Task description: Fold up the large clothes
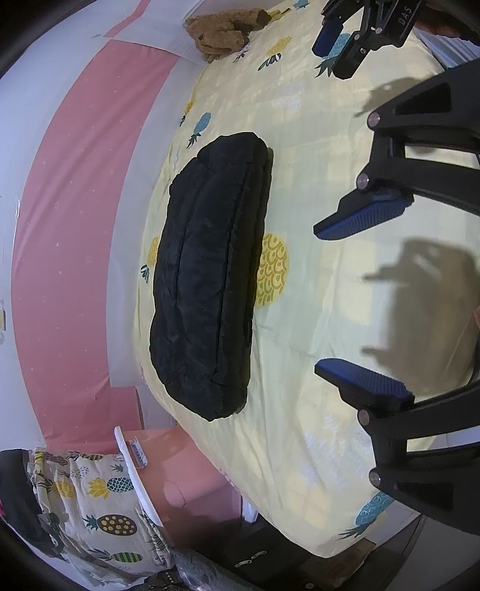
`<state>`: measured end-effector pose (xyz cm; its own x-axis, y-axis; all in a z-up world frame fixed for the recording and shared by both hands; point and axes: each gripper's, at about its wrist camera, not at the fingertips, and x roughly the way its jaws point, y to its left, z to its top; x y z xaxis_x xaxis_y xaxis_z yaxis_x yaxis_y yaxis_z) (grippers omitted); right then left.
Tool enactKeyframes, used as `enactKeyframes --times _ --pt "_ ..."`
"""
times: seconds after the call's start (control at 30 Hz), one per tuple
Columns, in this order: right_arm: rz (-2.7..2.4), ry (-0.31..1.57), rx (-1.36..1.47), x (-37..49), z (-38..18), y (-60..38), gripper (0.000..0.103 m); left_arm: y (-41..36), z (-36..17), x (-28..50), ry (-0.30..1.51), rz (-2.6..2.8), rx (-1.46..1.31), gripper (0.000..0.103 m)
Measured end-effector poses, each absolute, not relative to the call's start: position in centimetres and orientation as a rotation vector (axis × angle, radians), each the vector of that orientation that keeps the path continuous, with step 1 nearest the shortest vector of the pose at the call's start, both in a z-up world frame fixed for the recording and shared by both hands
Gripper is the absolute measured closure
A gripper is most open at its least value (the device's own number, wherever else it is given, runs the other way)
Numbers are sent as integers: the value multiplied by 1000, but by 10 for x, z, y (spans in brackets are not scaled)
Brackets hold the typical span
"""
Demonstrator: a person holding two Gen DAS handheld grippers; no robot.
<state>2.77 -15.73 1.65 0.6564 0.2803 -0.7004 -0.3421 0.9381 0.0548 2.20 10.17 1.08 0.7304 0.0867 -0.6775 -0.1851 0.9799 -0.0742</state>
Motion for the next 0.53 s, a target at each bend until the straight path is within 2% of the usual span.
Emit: enactKeyframes --times 0.53 --pt "354 778 -82 27 17 -160 33 106 12 21 712 179 -152 36"
